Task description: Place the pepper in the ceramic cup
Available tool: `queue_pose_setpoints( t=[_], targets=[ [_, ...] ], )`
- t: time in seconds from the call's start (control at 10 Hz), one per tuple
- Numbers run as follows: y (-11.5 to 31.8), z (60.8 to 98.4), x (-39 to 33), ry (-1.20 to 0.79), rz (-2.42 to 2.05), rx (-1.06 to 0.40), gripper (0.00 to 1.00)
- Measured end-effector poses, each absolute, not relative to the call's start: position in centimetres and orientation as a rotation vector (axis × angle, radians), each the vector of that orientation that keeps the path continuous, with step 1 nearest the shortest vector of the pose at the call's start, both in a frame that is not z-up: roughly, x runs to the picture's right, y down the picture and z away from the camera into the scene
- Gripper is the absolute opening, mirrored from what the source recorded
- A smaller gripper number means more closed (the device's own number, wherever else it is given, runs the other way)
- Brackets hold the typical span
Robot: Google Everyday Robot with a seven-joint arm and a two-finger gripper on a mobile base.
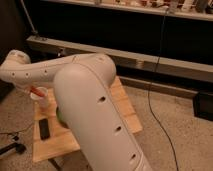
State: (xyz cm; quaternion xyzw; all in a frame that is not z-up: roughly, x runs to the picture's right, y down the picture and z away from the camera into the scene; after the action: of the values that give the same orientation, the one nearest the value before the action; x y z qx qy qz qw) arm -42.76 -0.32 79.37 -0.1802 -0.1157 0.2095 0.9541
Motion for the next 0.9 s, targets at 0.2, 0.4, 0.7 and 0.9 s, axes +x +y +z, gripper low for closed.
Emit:
queue_pose_setpoints(
  t=[0.2,0.4,0.7,0.9],
  targets=[
    [-0.2,79.6,-43.9,-0.257,0.414,-0.364,0.00],
    [-0.3,79.9,-45.0,-0.273,0.397,-0.349,0.00],
    [-0.8,81.3,-45.0,-0.269,0.387,-0.319,0.00],
    [-1.3,82.0,-44.4,-0.262,0.392,-0.307,0.00]
  ],
)
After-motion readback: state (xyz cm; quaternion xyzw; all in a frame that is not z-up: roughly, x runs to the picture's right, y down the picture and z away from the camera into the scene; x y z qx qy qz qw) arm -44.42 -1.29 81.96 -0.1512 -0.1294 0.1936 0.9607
